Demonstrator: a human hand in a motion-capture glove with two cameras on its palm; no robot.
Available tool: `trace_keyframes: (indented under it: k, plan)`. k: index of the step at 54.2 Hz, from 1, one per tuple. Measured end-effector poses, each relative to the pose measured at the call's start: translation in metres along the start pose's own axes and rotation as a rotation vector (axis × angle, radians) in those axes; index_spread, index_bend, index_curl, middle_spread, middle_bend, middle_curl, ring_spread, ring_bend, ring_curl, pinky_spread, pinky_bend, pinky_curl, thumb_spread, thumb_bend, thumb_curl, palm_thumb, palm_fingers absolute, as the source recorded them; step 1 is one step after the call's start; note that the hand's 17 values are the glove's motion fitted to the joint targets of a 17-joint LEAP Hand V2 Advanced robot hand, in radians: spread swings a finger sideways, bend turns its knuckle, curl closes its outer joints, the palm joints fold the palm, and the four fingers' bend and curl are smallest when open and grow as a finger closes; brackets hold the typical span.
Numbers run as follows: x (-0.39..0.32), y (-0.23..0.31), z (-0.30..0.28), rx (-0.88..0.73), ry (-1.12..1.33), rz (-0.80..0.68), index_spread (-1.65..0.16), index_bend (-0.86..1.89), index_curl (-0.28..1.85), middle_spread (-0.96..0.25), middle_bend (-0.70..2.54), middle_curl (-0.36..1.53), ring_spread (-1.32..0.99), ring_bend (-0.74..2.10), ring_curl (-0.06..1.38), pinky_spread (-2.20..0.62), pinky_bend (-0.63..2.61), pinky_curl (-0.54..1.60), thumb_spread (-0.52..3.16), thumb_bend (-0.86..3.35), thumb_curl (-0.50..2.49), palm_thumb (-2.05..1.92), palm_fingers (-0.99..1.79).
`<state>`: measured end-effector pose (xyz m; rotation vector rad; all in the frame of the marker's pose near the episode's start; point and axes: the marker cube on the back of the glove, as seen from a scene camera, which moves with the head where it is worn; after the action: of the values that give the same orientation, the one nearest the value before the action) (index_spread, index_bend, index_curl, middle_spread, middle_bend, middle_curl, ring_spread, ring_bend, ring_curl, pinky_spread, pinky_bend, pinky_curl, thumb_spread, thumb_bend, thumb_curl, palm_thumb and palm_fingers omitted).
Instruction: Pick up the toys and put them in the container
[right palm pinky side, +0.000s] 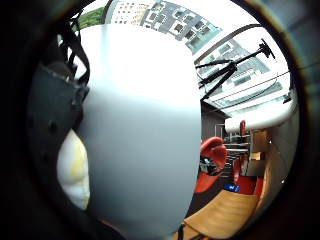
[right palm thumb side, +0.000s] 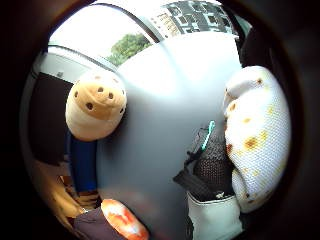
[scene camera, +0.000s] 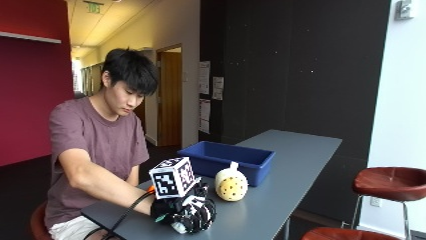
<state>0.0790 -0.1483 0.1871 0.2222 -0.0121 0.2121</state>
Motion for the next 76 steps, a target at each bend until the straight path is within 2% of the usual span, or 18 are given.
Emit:
trace_keyframes:
  k: [7,8,9,11,15,25,40,51,60,69,73,76]
  plan:
    - [0.001,-0.008,-0.004,0.099,-0.008,0.005,-0.26,0.22,0.24,-0.2,0.46,0.29,-0.3,1.26,0.51,-0.32,1.19,0.44,1.34,0.18,0.4,0.39,0.95]
    - [0.002,-0.008,-0.005,0.099,-0.014,0.011,-0.25,0.19,0.24,-0.21,0.43,0.28,-0.31,1.26,0.51,-0.32,1.16,0.44,1.34,0.18,0.4,0.39,0.84]
    - [0.002,-0.009,-0.006,0.096,-0.022,0.015,-0.26,0.24,0.27,-0.24,0.51,0.32,-0.31,1.28,0.53,-0.33,1.21,0.47,1.3,0.19,0.43,0.43,1.0]
    - [0.002,-0.008,-0.008,0.083,-0.042,0.014,-0.26,0.27,0.27,-0.27,0.58,0.34,-0.33,1.29,0.54,-0.34,1.21,0.47,1.25,0.19,0.46,0.46,1.12]
    - [0.002,-0.002,-0.013,0.022,-0.065,0.015,-0.27,0.37,0.32,-0.28,0.77,0.42,-0.34,1.32,0.57,-0.37,1.19,0.5,1.17,0.16,0.5,0.46,1.21]
    - [0.012,0.036,-0.033,-0.066,0.041,0.05,-0.28,0.61,0.46,-0.28,1.04,0.57,-0.35,1.4,0.62,-0.4,1.21,0.56,1.0,0.12,0.59,0.49,1.17]
    - [0.008,0.063,-0.131,0.008,0.056,0.045,-0.27,0.73,0.63,-0.25,1.16,0.69,-0.34,1.48,0.66,-0.42,1.26,0.62,0.85,0.07,0.71,0.52,1.05]
    - [-0.04,0.051,-0.214,0.058,0.066,-0.003,-0.26,0.75,0.72,-0.24,1.19,0.74,-0.34,1.51,0.67,-0.42,1.28,0.65,0.8,0.04,0.78,0.53,1.02]
    - [-0.077,0.025,-0.236,0.079,0.062,-0.049,-0.26,0.75,0.79,-0.23,1.19,0.77,-0.33,1.52,0.67,-0.42,1.28,0.67,0.76,0.02,0.83,0.53,1.01]
    - [-0.174,0.002,-0.245,0.025,-0.009,-0.235,-0.26,0.73,0.85,-0.22,1.19,0.8,-0.33,1.54,0.68,-0.42,1.29,0.69,0.74,0.0,0.88,0.54,1.0]
    - [-0.224,-0.001,-0.249,0.028,-0.048,-0.407,-0.25,0.71,0.87,-0.22,1.19,0.81,-0.32,1.54,0.67,-0.42,1.29,0.69,0.74,-0.01,0.9,0.53,0.99]
    - [-0.267,-0.004,-0.249,0.038,-0.048,-0.445,-0.26,0.71,0.89,-0.22,1.19,0.81,-0.32,1.55,0.67,-0.42,1.28,0.69,0.73,-0.01,0.91,0.53,0.99]
